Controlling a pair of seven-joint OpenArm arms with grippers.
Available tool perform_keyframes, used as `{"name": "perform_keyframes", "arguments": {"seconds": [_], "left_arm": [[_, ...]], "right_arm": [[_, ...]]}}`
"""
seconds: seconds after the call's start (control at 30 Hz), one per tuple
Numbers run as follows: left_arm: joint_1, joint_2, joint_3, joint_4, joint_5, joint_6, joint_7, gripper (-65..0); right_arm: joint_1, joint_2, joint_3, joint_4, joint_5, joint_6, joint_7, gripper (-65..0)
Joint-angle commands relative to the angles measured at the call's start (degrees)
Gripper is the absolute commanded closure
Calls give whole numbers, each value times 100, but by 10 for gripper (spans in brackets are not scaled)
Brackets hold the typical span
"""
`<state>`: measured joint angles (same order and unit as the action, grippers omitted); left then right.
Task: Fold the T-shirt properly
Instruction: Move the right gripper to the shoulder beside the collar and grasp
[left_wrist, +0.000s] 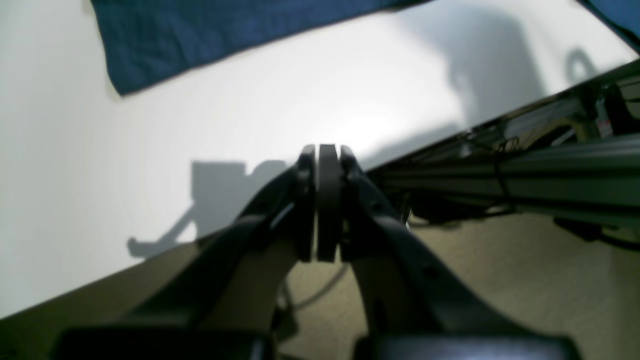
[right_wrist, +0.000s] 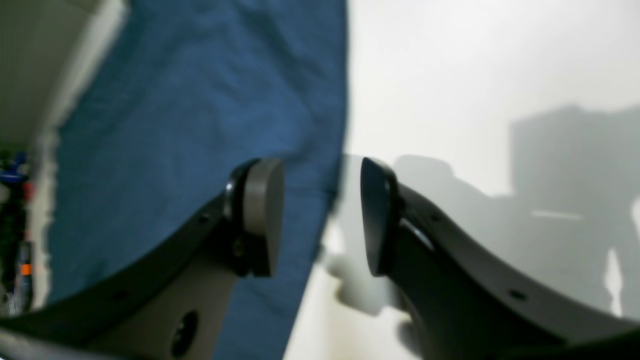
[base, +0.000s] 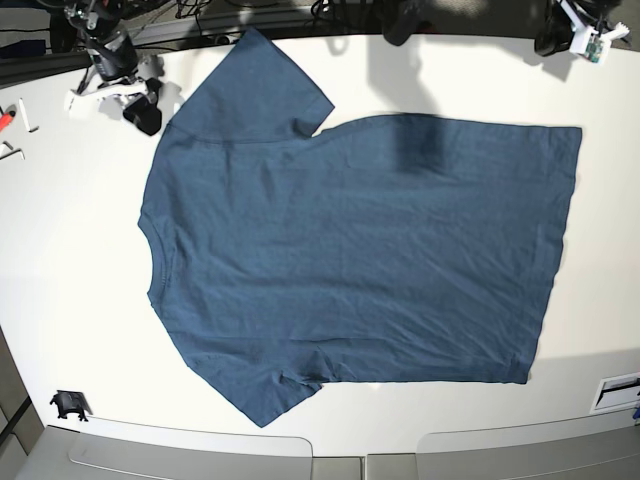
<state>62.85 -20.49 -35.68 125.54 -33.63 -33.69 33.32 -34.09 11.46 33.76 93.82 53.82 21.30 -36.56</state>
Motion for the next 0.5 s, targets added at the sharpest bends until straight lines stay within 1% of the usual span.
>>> {"name": "perform_keyframes", "arguments": {"seconds": [0.0,0.23,0.47], "left_arm": [[81,-28,-37,83,-96,-26,-111,0],[81,-31,-37,83,-96,-26,-94,0],[79,-31,-37,83,-98,-26,-98,0]], "right_arm": [[35,76,-15,-9,92,83,96,-251],[251,76,-57,-654,94,70,186,-251],[474,74,-144,-1088,103,37,131,-251]]}}
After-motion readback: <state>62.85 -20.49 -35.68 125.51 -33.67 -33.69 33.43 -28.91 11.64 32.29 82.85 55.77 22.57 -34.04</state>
